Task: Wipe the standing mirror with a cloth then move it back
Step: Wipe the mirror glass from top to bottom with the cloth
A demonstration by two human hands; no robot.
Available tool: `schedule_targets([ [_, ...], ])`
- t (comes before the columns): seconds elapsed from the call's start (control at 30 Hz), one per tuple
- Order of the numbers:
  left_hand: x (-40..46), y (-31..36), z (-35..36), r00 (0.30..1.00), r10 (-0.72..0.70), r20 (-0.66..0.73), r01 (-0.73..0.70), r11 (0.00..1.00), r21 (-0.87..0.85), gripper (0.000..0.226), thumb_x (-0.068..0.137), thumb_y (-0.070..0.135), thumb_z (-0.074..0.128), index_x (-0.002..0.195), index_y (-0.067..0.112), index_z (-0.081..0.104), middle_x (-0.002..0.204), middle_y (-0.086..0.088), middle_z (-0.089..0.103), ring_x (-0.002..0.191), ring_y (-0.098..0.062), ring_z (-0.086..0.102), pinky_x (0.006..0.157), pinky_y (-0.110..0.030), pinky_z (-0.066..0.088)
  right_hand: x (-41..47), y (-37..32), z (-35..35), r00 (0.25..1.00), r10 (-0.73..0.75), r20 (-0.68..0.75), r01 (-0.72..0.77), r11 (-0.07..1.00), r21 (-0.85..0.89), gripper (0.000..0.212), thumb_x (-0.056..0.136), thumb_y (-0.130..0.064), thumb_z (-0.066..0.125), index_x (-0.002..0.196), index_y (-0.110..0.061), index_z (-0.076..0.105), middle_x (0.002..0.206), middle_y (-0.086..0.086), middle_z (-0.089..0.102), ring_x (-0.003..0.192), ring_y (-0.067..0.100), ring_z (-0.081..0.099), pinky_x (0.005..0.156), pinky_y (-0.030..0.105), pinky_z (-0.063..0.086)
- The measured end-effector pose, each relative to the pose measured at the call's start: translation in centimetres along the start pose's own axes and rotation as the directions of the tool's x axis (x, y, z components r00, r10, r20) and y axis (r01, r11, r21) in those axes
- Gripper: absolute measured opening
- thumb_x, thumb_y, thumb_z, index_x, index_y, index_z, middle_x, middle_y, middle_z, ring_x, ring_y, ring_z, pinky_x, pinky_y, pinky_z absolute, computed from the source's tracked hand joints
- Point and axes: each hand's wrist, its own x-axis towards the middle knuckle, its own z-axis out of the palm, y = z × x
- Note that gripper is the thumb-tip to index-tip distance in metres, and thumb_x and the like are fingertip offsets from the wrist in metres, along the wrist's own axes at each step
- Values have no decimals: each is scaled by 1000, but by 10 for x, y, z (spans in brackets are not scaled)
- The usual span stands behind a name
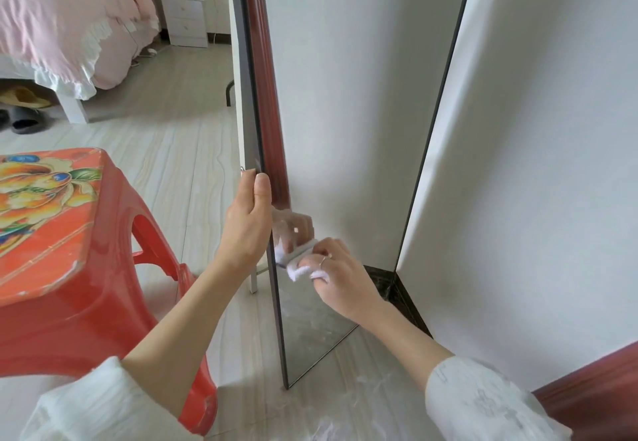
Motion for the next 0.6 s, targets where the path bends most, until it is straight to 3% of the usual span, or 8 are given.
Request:
schedule_targets([
  [0.1, 1, 1, -4, 999, -16, 34, 18, 999, -50, 33, 100, 28, 31, 74, 12, 41, 67, 2, 35, 58, -5, 34, 61, -22, 33, 29, -6, -24, 957, 220, -189, -193, 969, 152, 18, 75, 6, 57, 88, -1, 67, 91, 11, 56, 85, 30, 57, 75, 32, 50],
  [0.17, 2, 1, -8, 994, -72, 77, 83, 985, -149, 35, 99, 29, 36, 72, 13, 49, 64, -1, 40, 61, -9, 37, 64, -28, 33, 56, -14, -43, 871, 343, -352, -243, 923, 299, 17, 76, 7, 59, 92, 3, 62, 93, 6, 50, 86, 25, 54, 78, 16, 44],
  [0.23, 3, 2, -12, 980, -137, 147, 173, 948, -266, 35, 96, 35, 41, 81, 8, 59, 72, -14, 46, 74, -13, 44, 73, -32, 34, 78, -27, -58, 839, 318, -442, -194, 933, 303, 26, 73, 8, 56, 98, 3, 60, 96, 6, 47, 87, 19, 50, 76, 3, 38],
  [0.27, 3, 4, -14, 969, -154, 194, 209, 929, -307, 39, 93, 38, 42, 88, 2, 58, 78, -14, 46, 79, -17, 42, 76, -35, 32, 84, -33, -62, 850, 257, -459, -146, 953, 265, 29, 70, 8, 54, 98, 2, 62, 96, 8, 48, 88, 19, 50, 77, 6, 39],
  [0.4, 4, 7, -19, 942, -162, 295, 277, 871, -405, 33, 97, 29, 40, 83, 8, 61, 78, -7, 53, 74, -18, 46, 71, -31, 33, 80, -51, -46, 914, 21, -406, 3, 998, 57, 15, 74, -2, 62, 86, -4, 70, 86, 17, 55, 79, 28, 57, 66, 25, 47],
  [0.5, 5, 6, -21, 932, -173, 318, 300, 860, -412, 40, 98, 32, 38, 97, -3, 57, 90, -14, 57, 84, -23, 53, 76, -33, 41, 59, -49, -25, 939, -51, -339, 67, 997, 38, 11, 79, -3, 66, 88, -7, 72, 87, 14, 56, 79, 27, 57, 64, 29, 49],
  [0.6, 5, 5, -21, 939, -164, 303, 273, 890, -365, 40, 97, 36, 38, 71, 10, 51, 75, -10, 56, 74, -20, 52, 74, -33, 40, 31, -41, -12, 981, -101, -166, 110, 993, 44, 20, 82, -2, 59, 84, -16, 73, 92, 4, 59, 85, 22, 55, 67, 29, 51],
])
